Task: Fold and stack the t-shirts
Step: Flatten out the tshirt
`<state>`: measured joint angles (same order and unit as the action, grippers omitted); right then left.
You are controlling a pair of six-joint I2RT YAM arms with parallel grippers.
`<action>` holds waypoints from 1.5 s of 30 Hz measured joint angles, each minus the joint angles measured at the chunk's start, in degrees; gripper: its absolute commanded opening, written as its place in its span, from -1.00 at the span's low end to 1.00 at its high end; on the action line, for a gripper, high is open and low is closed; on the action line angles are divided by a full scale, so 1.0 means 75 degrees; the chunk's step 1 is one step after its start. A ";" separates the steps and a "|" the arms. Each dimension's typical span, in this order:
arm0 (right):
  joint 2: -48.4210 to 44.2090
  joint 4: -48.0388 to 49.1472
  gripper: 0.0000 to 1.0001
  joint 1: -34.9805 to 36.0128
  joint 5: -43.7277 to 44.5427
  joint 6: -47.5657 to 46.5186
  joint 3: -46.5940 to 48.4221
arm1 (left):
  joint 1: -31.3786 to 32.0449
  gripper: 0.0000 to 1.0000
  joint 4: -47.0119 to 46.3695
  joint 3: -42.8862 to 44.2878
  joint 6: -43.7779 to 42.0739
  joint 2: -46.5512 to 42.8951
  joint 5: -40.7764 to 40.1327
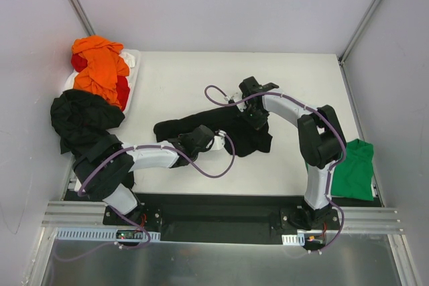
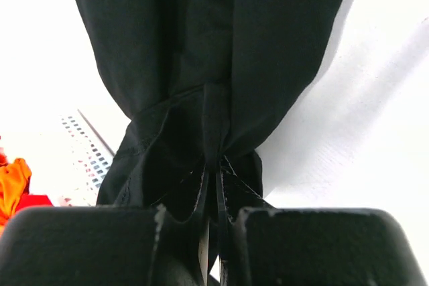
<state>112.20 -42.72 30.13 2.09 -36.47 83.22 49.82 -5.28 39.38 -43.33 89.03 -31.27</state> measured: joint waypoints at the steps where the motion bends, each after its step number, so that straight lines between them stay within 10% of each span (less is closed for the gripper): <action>1: 0.0000 0.0000 -0.99 0.0000 0.0000 -0.0003 0.0000 | 0.0000 -1.00 -0.0003 0.0000 -0.0015 -0.0003 -0.0035; 30: -0.0175 0.0149 -0.99 -0.0254 0.0560 -0.0090 -0.0230 | -0.1868 -1.00 -0.0012 0.0338 -0.0597 -0.2725 0.0423; 33: -0.0224 0.0189 -0.99 -0.0303 0.0749 -0.0096 -0.0259 | -0.2104 -0.83 -0.0009 0.0338 -0.0726 -0.2725 0.0536; 38: -0.0236 0.0149 -0.99 -0.0586 0.0921 -0.0096 -0.0446 | -0.2500 0.02 -0.0038 0.0338 -0.0833 -0.2725 0.0551; 45: -0.0236 -0.0012 -0.99 -0.0720 0.1067 -0.0096 -0.0458 | -0.2605 0.05 -0.0119 0.0341 -0.0819 -0.2626 0.0533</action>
<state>110.43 -42.81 24.73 10.09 -37.19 79.79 30.28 -6.17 41.93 -49.47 69.34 -27.27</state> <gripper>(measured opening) 0.018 0.524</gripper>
